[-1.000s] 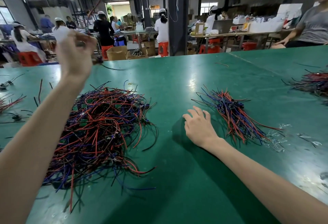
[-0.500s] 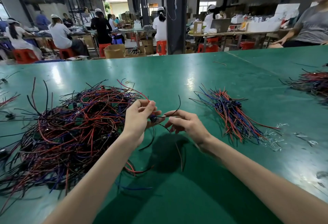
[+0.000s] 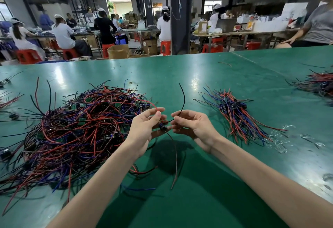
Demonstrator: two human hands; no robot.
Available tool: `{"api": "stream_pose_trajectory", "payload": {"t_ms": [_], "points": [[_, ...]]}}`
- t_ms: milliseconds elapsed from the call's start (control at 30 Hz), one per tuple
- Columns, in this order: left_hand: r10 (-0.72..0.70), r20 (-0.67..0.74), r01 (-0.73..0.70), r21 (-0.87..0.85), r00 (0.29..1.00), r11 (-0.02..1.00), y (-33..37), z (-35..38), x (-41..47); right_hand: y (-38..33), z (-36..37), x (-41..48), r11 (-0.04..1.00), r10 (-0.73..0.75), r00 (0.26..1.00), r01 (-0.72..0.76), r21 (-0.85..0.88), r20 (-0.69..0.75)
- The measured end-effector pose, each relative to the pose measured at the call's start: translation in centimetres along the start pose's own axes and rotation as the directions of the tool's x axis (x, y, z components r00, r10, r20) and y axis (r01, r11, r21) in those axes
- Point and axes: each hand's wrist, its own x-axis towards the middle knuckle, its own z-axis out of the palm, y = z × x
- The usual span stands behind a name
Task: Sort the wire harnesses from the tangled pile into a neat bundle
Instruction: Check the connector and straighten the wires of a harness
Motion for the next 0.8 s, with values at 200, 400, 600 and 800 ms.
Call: {"api": "stream_pose_trajectory", "payload": {"t_ms": [200, 400, 600, 800], "points": [[-0.058, 0.089, 0.065, -0.08, 0.994, 0.995, -0.23, 0.57, -0.17, -0.1, -0.2, 0.07, 1.0, -0.01, 1.0, 0.01, -0.008, -0.02], [-0.122, 0.138, 0.138, -0.112, 0.983, 0.984, 0.19, 0.5, -0.08, -0.29, -0.44, 0.26, 0.999, -0.004, 0.999, 0.006, 0.042, -0.051], [-0.06, 0.149, 0.085, -0.171, 0.987, 0.982, 0.25, 0.24, -0.03, -0.47, -0.53, 0.45, 0.997, 0.009, 0.997, -0.002, 0.083, -0.076], [-0.016, 0.224, 0.056, -0.177, 0.974, 0.983, 0.0, 0.08, 0.09, -0.57, -0.64, 0.5, 0.996, 0.013, 0.996, -0.006, 0.085, -0.084]]}}
